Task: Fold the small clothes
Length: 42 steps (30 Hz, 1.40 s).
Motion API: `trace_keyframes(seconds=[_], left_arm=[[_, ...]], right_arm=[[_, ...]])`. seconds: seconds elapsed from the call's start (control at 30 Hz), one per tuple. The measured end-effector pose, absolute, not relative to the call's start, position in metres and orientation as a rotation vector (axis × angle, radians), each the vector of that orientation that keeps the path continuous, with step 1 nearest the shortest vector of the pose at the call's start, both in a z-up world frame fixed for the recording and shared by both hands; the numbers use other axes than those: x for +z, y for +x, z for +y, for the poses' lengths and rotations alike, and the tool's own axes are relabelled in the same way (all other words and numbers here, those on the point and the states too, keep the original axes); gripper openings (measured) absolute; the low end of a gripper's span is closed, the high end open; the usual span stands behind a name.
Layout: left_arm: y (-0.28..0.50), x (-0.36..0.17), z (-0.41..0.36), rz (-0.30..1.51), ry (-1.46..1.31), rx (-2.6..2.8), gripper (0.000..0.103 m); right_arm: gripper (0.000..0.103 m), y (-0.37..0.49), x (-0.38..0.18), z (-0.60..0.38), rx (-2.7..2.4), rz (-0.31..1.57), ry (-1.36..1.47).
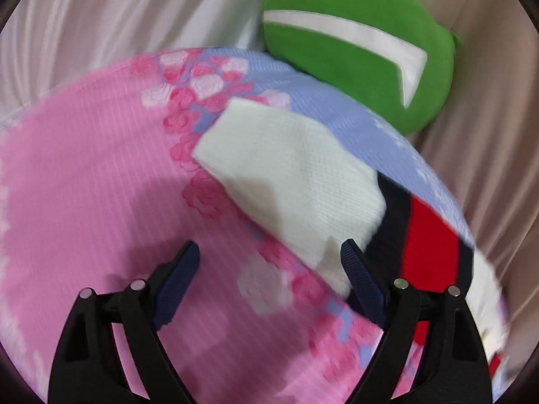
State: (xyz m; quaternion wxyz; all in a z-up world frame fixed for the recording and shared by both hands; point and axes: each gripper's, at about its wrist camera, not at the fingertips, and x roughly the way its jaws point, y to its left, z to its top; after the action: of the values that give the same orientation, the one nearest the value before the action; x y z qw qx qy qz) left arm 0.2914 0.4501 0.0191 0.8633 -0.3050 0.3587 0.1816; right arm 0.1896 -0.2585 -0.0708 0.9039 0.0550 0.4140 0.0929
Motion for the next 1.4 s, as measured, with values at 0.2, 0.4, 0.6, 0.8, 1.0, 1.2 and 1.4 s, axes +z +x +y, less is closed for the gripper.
trace_keyframes(seconds=[0.2,0.4,0.6,0.8,1.0,1.2,1.4], left_arm=[[0.316,0.022,0.446,0.786,-0.632,0.351,0.007],[0.304,0.133,0.330,0.575,-0.370,0.236,0.005],[0.273,0.217,0.116,0.440,-0.159,-0.155,0.006],[0.273,0.135,-0.087,0.595,0.034,-0.370,0.056],[0.258,0.057,-0.112,0.741,0.037,-0.413,0.058],[0.229,0.070,-0.008,0.654,-0.093,-0.299,0.082],[0.250,0.056,0.091,0.742,-0.256,-0.137,0.082]], right_arm=[[0.019,0.184,-0.070,-0.260,0.180,0.847,0.110],[0.024,0.185,-0.069,-0.265,0.194,0.843,0.149],[0.029,0.184,-0.068,-0.268,0.205,0.833,0.173],[0.039,0.181,-0.066,-0.275,0.217,0.814,0.215],[0.046,0.178,-0.064,-0.279,0.245,0.802,0.254],[0.047,0.177,-0.054,-0.283,0.240,0.772,0.278],[0.051,0.230,-0.032,-0.283,0.274,0.772,0.344]])
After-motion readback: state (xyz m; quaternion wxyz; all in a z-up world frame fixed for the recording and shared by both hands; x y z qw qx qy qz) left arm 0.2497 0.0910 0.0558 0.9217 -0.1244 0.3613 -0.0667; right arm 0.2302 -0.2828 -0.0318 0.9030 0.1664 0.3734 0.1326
